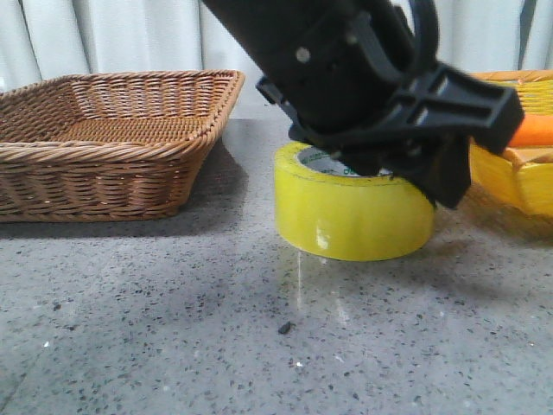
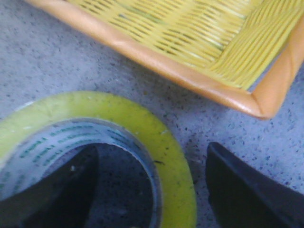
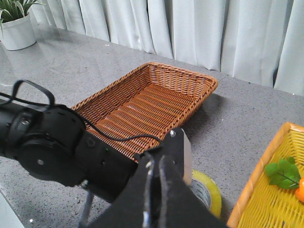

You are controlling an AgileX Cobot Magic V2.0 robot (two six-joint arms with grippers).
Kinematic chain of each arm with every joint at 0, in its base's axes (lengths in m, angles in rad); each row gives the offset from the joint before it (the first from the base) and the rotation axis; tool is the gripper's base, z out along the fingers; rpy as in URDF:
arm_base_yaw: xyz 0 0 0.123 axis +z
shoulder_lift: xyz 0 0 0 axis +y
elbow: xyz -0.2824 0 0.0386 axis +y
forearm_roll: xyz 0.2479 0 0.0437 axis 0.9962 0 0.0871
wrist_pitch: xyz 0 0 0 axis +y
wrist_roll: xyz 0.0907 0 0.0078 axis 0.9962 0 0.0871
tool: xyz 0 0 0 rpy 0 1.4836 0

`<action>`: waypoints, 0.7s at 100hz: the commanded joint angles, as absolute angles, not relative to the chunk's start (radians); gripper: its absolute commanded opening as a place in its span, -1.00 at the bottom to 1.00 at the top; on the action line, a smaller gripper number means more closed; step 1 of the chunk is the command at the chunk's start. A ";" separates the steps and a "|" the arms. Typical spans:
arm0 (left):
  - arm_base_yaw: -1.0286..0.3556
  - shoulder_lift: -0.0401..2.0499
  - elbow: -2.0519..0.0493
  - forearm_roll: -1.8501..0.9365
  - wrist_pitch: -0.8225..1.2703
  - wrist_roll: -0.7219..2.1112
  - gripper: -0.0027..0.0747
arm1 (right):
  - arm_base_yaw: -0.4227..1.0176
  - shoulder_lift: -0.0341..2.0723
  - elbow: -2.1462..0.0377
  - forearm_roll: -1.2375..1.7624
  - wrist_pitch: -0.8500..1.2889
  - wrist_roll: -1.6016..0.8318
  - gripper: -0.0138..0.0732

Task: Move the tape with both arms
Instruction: 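Lower the left gripper onto the tape roll and grasp its rim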

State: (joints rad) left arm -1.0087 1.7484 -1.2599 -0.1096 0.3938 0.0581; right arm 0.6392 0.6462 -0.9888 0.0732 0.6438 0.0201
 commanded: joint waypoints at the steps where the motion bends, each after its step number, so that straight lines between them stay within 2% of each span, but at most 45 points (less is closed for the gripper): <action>1: -1.014 1.718 -1.294 -0.114 0.357 0.059 0.20 | 0.633 0.645 -1.012 0.068 0.576 0.018 -0.85; 13: -1.012 1.720 -1.294 -0.114 0.359 0.059 0.11 | 0.633 0.645 -1.012 0.068 0.585 0.018 -0.85; 30: -1.010 1.724 -1.294 -0.113 0.369 0.059 -0.42 | 0.633 0.645 -1.012 0.068 0.598 0.018 -0.85; 42: -1.010 1.724 -1.294 -0.113 0.378 0.059 -0.69 | 0.633 0.645 -1.012 0.068 0.602 0.018 -0.85; 51: -1.010 1.724 -1.300 -0.113 0.378 0.059 -0.78 | 0.633 0.645 -1.012 0.068 0.603 0.018 -0.85; 70: -1.010 1.721 -1.387 -0.081 0.478 0.059 -0.80 | 0.633 0.645 -1.012 0.068 0.614 0.018 -0.85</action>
State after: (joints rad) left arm -1.0087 1.7700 -1.3127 -0.1086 0.4965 0.0597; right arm 0.6392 0.6462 -0.9888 0.0732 0.6774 0.0237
